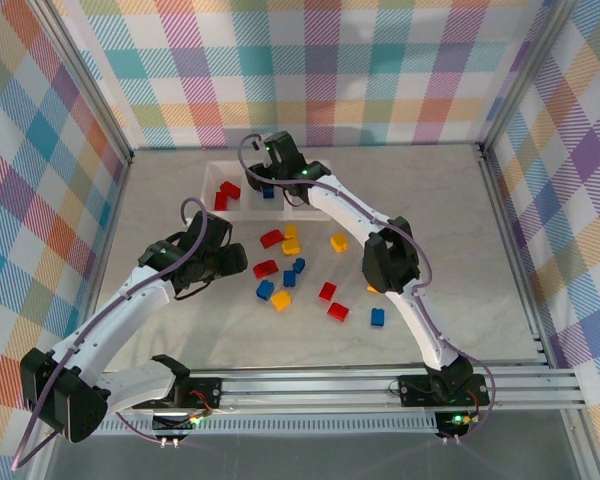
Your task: Sort the legos into containers by color
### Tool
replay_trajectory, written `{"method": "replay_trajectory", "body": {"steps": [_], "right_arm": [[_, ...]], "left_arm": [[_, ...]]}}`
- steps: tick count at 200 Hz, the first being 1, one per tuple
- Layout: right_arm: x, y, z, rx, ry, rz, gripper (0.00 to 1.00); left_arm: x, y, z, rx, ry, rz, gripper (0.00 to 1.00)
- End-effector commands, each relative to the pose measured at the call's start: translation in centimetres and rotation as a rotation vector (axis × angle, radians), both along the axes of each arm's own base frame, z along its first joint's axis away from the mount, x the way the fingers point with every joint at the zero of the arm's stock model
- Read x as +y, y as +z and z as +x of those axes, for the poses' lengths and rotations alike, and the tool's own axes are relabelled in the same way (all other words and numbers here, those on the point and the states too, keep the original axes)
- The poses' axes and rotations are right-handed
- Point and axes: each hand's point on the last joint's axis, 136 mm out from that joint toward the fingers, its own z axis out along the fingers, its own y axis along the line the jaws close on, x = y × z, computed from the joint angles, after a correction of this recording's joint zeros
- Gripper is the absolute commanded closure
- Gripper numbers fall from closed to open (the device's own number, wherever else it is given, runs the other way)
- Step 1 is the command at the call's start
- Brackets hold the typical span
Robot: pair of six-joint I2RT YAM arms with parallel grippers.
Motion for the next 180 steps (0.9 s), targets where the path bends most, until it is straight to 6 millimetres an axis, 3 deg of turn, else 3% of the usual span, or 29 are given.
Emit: {"method": "replay_trajectory", "body": {"steps": [1, 47, 106, 135, 180], "right_arm": [[-1.1, 0.6, 0.2, 0.016, -0.023, -0.024, 0.36], [-2.9, 2.4, -1.6, 0.037, -0.027, -0.050, 0.33], [-6.5, 4.1, -7.8, 0.104, -0.020, 0.006, 0.30], [-8.6, 3.8, -11.4, 0.149, -0.009, 0.024, 0.30], [-11.4, 1.2, -16.5, 0.242, -0.014, 0.028, 0.28]], "left_arm": [[-0.5, 0.0, -0.5, 0.010, -0.028, 0.004, 0.24], [-1.8, -1.8, 0.1, 0.040, -0.045, 0.011, 0.23], [-3.9, -4.6, 1.8, 0.097, -0.085, 0.023, 0.23], [-4.6, -7.1, 2.5, 0.129, -0.027, 0.011, 0.21], [-6.3, -9.2, 4.3, 0.112, 0.050, -0.069, 0.18]]}}
